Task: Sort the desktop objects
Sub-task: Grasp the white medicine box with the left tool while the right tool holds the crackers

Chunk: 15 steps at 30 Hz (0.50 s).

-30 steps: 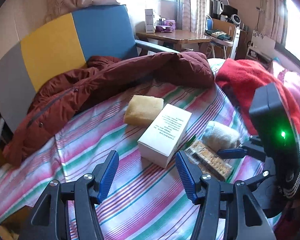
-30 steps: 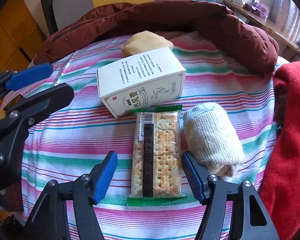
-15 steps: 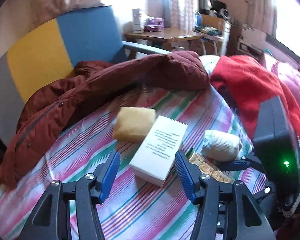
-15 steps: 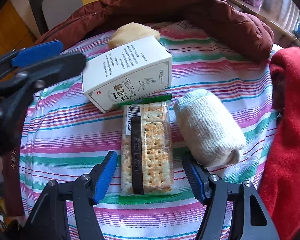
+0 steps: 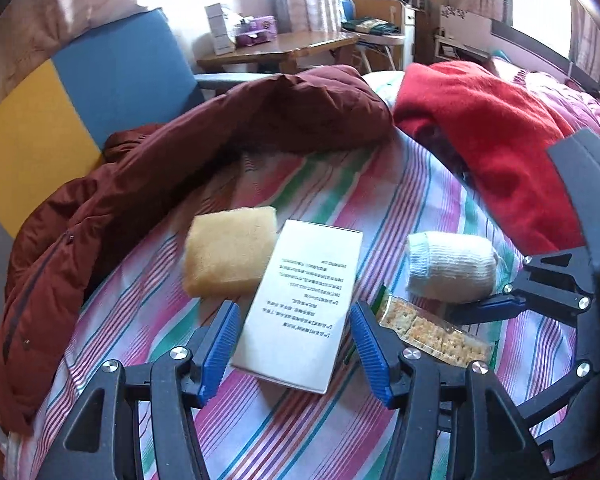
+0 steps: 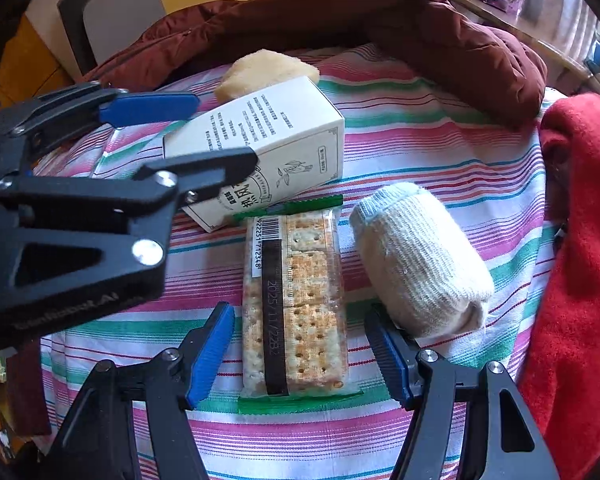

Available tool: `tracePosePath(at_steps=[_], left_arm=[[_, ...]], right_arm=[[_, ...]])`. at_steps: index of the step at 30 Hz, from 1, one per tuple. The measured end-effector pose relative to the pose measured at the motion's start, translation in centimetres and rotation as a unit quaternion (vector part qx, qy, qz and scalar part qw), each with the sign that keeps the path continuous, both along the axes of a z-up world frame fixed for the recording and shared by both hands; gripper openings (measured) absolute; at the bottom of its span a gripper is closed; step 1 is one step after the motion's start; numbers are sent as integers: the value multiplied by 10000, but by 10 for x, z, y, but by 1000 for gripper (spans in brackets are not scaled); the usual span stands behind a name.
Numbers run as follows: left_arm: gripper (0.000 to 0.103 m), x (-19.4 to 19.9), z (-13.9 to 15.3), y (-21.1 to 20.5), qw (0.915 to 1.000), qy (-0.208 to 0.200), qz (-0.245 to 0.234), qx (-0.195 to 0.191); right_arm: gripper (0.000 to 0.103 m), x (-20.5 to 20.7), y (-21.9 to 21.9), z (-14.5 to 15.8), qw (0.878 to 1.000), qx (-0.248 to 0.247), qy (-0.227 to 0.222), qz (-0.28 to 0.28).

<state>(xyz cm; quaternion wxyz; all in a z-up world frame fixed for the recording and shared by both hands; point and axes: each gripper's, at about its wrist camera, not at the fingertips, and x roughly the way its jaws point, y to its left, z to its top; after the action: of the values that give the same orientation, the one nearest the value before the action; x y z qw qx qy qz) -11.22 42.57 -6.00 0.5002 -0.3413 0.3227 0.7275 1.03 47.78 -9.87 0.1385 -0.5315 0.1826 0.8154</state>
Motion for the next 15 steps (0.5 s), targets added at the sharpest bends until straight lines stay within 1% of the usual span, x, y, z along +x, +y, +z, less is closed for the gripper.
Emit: tracePosePath(at_steps=[3, 7, 12, 15], left_arm=[[59, -4, -7, 4, 9999, -65, 16, -82], [57, -7, -10, 5, 9995, -280, 110, 15], [53, -6, -9, -3, 9989, -392, 207, 121], [52, -5, -7, -12, 9981, -479, 350, 183]], right_arm=[[68, 1, 0, 0, 10000, 15, -1, -11], [68, 2, -1, 0, 10000, 37, -2, 4], [68, 4, -3, 0, 10000, 78, -5, 30], [68, 4, -5, 0, 9999, 139, -21, 85]])
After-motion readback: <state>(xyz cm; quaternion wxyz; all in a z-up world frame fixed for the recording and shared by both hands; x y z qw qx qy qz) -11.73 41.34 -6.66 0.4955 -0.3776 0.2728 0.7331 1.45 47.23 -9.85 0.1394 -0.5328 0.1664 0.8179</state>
